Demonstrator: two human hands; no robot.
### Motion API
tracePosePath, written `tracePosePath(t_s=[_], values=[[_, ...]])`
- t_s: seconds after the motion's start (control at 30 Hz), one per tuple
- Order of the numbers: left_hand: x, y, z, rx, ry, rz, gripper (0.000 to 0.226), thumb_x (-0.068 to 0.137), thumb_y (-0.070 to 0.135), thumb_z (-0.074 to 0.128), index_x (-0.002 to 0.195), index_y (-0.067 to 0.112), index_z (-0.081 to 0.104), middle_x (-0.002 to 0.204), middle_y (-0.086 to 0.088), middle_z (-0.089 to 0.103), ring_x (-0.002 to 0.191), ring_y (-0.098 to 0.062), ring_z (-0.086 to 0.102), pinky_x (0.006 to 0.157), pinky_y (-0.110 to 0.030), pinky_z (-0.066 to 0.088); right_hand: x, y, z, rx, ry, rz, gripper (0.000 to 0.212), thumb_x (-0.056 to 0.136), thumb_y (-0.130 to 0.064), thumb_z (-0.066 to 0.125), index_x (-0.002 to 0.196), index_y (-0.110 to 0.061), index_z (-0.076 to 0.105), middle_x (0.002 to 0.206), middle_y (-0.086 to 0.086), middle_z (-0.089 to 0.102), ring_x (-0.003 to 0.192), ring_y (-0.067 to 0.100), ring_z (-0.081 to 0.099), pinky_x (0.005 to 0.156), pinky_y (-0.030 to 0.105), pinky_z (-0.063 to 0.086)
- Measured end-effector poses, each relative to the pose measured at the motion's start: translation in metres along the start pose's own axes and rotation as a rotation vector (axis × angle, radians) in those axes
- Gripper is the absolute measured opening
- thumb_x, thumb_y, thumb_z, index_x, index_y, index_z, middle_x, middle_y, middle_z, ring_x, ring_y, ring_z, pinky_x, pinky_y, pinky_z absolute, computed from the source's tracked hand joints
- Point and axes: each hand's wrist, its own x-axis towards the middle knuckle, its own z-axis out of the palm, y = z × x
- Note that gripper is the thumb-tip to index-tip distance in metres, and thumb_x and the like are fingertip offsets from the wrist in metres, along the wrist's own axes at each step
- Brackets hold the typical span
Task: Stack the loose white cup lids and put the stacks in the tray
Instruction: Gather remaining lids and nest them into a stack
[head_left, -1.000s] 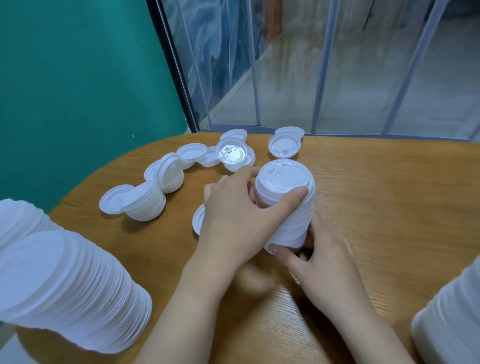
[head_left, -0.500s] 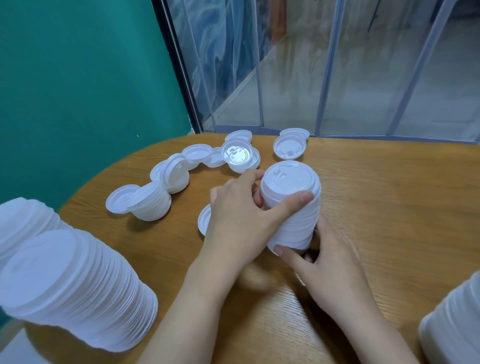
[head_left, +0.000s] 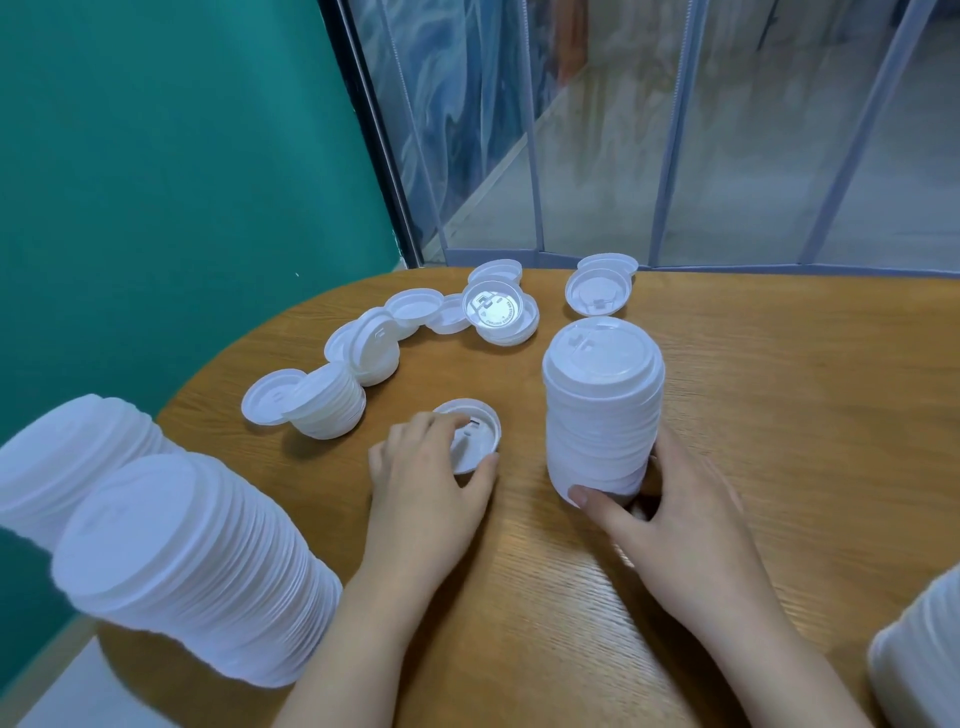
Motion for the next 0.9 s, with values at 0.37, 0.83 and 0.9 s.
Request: tracePosePath(t_s=[0.37,0.83,0.9], values=[[0.002,-0.004,-0.003,-0.140,0.061,-0.051,0.023,0.097,0.024,0.066,0.118,0.032,0.069,0.093,0.016,0.069,0.096,-0.014,0.062,0.090,-0.030,0.044,-0.001,0.000,0.000,0.006,-0.019,0.001,0.042,0.072,-0.054,0.080,0.103,-0.040,0.054,0.079,-0.017,0.061,0.087,0.005,0.053,0.086,0.045,0.044],[0.005,-0.011,-0.001,-0.214,-0.029,-0.190,0.050,0.094,0.050,0.065,0.138,0.027,0.057,0.120,0.010,0.058,0.121,-0.016,0.055,0.108,-0.034,0.038,-0.001,0.000,0.001,0.004,-0.033,-0.005,0.046,0.073,-0.051,0.082,0.107,-0.044,0.051,0.085,-0.020,0.062,0.089,0.013,0.054,0.085,0.040,0.040],[0.005,-0.011,-0.001,-0.104,-0.061,-0.202,0.051,0.097,0.056,0.057,0.138,0.027,0.057,0.116,0.009,0.049,0.121,-0.020,0.049,0.103,-0.029,0.028,-0.001,0.001,0.000,0.006,-0.031,-0.004,0.045,0.073,-0.051,0.082,0.105,-0.044,0.051,0.084,-0.019,0.062,0.089,0.013,0.055,0.084,0.042,0.042]])
